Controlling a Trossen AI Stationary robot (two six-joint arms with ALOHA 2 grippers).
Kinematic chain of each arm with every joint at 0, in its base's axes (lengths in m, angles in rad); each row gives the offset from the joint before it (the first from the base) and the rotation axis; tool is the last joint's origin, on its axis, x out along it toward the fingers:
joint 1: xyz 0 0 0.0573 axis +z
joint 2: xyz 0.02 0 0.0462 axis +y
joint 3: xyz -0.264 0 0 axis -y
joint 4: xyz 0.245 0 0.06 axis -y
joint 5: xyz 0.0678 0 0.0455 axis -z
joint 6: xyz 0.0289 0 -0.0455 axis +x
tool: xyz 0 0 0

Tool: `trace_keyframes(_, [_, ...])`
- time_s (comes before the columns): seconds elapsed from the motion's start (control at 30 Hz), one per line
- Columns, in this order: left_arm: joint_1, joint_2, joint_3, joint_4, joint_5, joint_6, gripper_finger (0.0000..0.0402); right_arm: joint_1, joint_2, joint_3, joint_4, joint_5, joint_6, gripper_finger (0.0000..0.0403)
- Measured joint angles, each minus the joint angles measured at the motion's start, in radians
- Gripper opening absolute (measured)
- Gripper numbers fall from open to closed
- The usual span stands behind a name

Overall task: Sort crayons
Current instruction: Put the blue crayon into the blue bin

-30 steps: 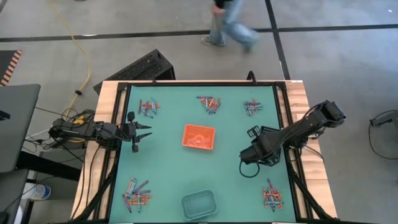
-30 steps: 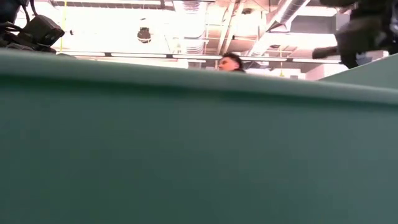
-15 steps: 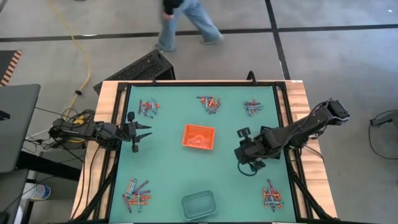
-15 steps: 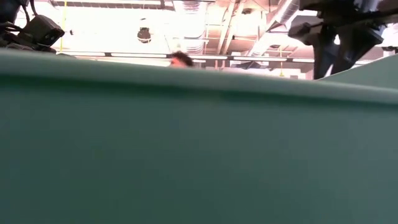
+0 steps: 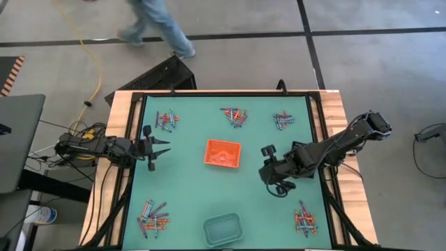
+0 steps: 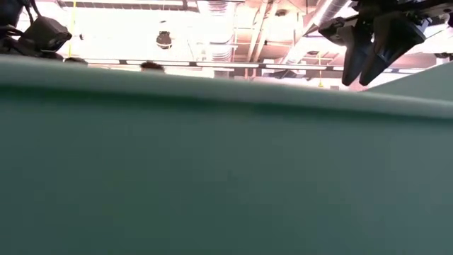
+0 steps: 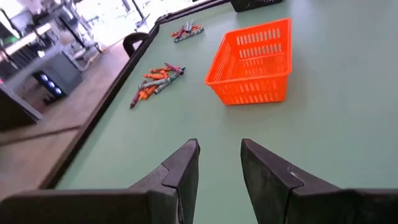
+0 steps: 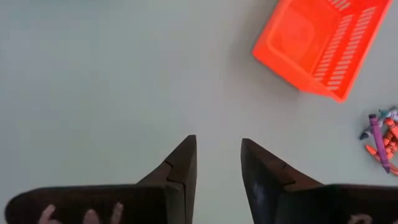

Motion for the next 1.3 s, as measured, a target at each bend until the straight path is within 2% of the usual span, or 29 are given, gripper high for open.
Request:
trace_keyframes(0.17, [0.000, 0.000, -0.005, 0.073, 0.000, 0.039, 0.0110, 0.000, 0.000, 0.000, 0.015, 0.000, 0.000, 0.0118])
trace_keyframes(0.3, [0.000, 0.000, -0.005, 0.127, 0.005, -0.024, 0.0110, -0.001, 0.000, 0.000, 0.015, 0.000, 0.000, 0.0118])
trace_keyframes(0.53, [0.000, 0.000, -0.003, 0.149, 0.010, -0.030, 0.0110, -0.001, 0.000, 0.000, 0.025, -0.001, 0.009, 0.0118])
trace_keyframes(0.67, [0.000, 0.000, -0.003, 0.185, 0.028, -0.033, 0.0110, -0.001, 0.000, 0.000, 0.023, -0.027, 0.073, 0.0118])
trace_keyframes(0.83, [0.000, 0.000, -0.002, 0.241, 0.112, -0.120, 0.0110, 0.000, 0.000, 0.000, 0.007, -0.119, 0.151, 0.0118])
trace_keyframes(1.03, [0.000, 0.000, -0.001, 0.314, 0.156, -0.185, 0.0110, 0.004, 0.000, 0.000, -0.028, -0.220, 0.287, 0.0118])
trace_keyframes(1.3, [0.000, 0.001, -0.001, 0.321, 0.133, -0.283, 0.0110, 0.071, 0.000, -0.031, -0.094, -0.244, 0.521, 0.0118])
